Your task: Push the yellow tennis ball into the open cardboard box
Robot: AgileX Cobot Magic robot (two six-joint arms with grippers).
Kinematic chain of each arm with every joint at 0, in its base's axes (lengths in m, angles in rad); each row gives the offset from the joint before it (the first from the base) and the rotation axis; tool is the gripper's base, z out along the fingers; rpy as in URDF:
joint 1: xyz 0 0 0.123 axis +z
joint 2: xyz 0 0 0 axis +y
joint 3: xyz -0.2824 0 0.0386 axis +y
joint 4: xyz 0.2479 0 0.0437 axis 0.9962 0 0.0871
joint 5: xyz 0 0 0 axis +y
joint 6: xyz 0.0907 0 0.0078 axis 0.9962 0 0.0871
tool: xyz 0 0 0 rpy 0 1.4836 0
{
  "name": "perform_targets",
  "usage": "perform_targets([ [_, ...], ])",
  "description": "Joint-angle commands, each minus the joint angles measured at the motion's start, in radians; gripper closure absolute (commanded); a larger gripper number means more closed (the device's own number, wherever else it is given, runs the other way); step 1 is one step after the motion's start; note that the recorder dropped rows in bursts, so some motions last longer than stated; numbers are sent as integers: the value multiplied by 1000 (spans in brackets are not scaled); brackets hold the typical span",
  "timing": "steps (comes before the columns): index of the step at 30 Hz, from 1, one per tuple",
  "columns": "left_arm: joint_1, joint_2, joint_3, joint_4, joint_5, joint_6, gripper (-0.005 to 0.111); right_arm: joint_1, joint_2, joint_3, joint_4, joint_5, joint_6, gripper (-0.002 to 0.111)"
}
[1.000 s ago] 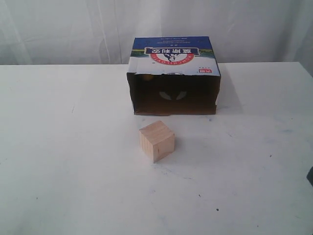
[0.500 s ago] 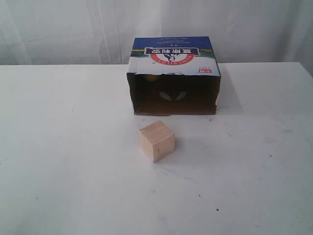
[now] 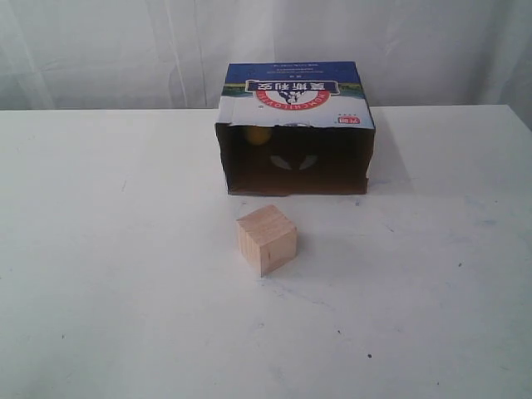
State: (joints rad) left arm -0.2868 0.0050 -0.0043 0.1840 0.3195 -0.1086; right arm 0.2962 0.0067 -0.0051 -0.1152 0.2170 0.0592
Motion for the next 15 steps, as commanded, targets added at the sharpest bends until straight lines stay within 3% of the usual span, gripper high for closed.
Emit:
perform_targets([
  [1,-5,-5,4,3,10,2,107,-8,-7,5,-9,1,-14,108],
  [15,-5,-5,4,3,10,2,107,-8,-7,5,-9,1,-11,108],
])
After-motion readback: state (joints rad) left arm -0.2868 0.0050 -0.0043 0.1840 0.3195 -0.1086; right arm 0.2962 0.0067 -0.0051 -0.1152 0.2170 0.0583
